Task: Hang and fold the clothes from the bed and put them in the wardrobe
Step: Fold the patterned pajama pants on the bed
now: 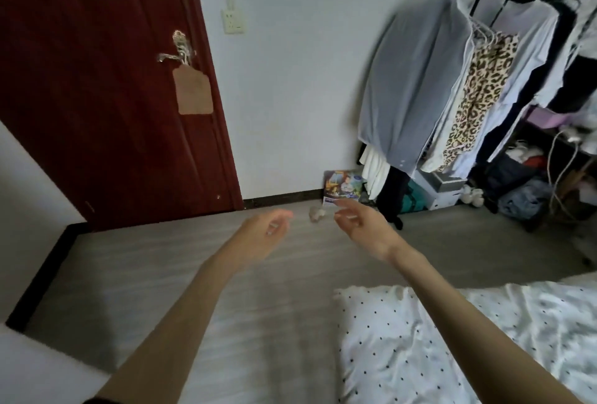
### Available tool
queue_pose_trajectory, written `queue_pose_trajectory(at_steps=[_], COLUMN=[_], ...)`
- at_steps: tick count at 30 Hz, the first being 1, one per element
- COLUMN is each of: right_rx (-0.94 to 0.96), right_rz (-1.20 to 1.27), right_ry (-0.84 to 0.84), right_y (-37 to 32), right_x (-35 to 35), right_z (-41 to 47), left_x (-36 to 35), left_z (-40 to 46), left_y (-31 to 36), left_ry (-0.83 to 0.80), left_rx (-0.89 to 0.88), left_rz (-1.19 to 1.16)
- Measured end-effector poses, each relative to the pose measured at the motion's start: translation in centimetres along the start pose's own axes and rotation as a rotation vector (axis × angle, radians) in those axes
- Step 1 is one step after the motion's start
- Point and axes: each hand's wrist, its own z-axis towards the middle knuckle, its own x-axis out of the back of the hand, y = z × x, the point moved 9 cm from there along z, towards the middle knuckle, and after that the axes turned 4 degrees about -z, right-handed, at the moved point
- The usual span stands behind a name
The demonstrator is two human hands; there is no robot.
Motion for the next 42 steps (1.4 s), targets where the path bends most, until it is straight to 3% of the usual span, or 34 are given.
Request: queue_pose_trajectory(at_steps=[7,10,14,24,31,36,42], right_rx=[-0.193,-0.276,-0.412,-0.750,-1.036,-1.267,-1.462], right_rz=[0.056,0.089,0.139,0.184,0.282,0.310,0.401], right_ry=[0.165,0.267,0.387,0.663,0.913,1.063,1.368], right_y=[9.1,13.2,17.9,29.8,36.4,39.6,44.4], right_x=[4.5,7.1,10.8,18.0,20.9,22.4,22.8], right_z=[11.5,16.6,21.4,23.6,18.9,10.6,-1.1], left_x=[-5.4,-7.3,-11.4,-23.8,-35.8,-45.1,-57.0], left_z=[18.0,26.8,34.9,49.1,53.5,48.7,40.0], left_y=[0.4,2.3,4.8,9.2,15.7,21.1,24.1], left_ry=[-0.304,-0.361,-0.556,-0.866,-1.138,-1.397,-1.702], left_rx=[-0.111,-0.182,-0.235,-0.439,-0.624,-0.753,-0.897], left_rz=[0.065,0.133,0.159,0.183,0.178,0.188,0.293])
